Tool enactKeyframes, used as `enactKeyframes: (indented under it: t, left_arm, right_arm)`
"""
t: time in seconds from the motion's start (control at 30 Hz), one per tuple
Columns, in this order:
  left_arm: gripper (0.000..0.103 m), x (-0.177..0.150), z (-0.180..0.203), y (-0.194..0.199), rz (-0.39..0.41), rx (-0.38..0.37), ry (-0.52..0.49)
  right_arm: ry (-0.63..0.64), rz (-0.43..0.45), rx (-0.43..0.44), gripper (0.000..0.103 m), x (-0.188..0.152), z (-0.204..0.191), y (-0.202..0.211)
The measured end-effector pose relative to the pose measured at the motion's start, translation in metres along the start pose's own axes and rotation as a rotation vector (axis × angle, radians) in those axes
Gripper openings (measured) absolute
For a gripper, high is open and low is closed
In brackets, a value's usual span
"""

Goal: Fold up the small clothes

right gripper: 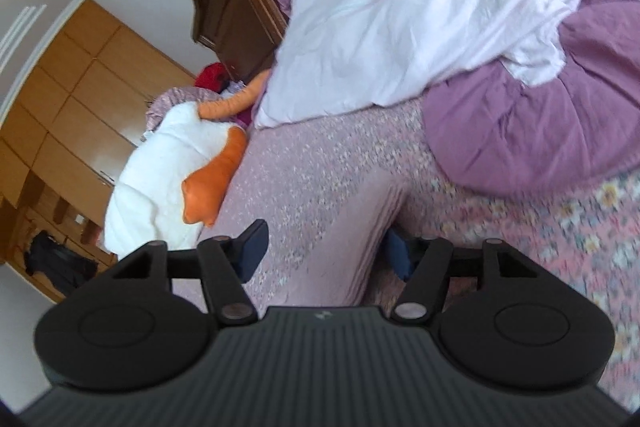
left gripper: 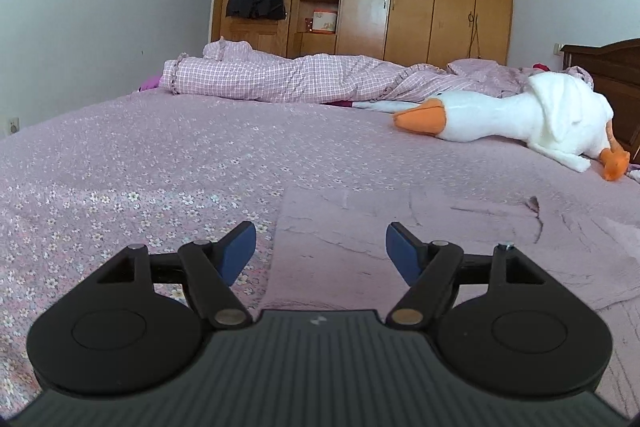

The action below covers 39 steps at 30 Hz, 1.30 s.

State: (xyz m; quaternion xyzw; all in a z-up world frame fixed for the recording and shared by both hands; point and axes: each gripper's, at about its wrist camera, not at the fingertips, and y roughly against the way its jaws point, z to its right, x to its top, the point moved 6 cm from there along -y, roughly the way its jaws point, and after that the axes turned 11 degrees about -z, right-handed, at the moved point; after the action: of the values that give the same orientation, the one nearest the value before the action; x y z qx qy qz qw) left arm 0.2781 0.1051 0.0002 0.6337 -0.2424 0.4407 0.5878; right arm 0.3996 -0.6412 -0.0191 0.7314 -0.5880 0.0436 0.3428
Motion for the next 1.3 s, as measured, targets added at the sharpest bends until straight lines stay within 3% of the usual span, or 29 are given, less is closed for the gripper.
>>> enactKeyframes:
  t: [0.1,0.27,0.33,0.4,0.43,0.53,0.7,0.83,0.97,1.0,1.07,1.17,1.23,1.3]
  left_arm:
    - [0.078,-0.001,0.001,0.001,0.002,-0.001,0.001]
    - [0.079,-0.002,0.004,0.004,0.009,0.004,-0.018]
    - [0.08,-0.002,0.004,0.006,0.015,0.005,-0.023]
    - [0.081,-0.002,0.003,0.008,0.025,0.014,-0.033]
    - [0.082,-0.002,0.002,0.009,0.03,0.017,-0.034]
    - [0.083,-0.003,0.001,0.008,0.027,0.022,-0.024]
    - [0.083,-0.001,0.005,0.013,0.02,0.016,-0.026]
    - [0.084,0.008,0.01,0.022,0.038,-0.02,-0.007]
    - [0.086,0.005,0.011,0.01,0.037,-0.029,0.005]
    - [0.086,0.004,0.01,0.003,0.018,-0.009,-0.005]
    - [0.086,0.003,0.005,-0.007,-0.034,0.017,-0.009]
    - [0.086,-0.001,-0.01,-0.005,-0.07,0.04,0.072]
    - [0.086,0.001,-0.016,-0.004,-0.129,0.011,0.121]
    - [0.086,0.009,-0.02,0.0,-0.107,-0.054,0.167]
  right_arm:
    - [0.038,0.014,0.0,0.064,0.0,-0.001,-0.004]
    - [0.105,0.014,-0.077,0.062,-0.002,-0.01,-0.013]
    - [0.123,0.013,-0.117,0.049,-0.003,-0.01,-0.015]
    - [0.066,0.031,-0.146,0.016,-0.001,0.0,-0.013]
    - [0.017,0.041,-0.142,0.009,0.001,0.008,-0.011]
    - [-0.059,0.055,-0.089,0.007,0.004,0.021,-0.006]
    - [0.013,0.027,-0.131,0.01,-0.001,0.005,-0.007]
    - [0.172,0.044,-0.125,0.01,-0.004,-0.042,-0.001]
    - [0.626,0.092,-0.303,0.01,-0.043,-0.13,-0.003]
    - [0.706,0.106,-0.31,0.01,-0.06,-0.151,-0.004]
    - [0.782,0.093,-0.257,0.01,-0.095,-0.19,-0.007]
    - [0.888,0.073,-0.189,0.01,-0.144,-0.247,-0.015]
    - [0.955,0.066,-0.16,0.01,-0.172,-0.281,-0.018]
    - [0.993,0.044,-0.138,0.01,-0.196,-0.309,-0.022]
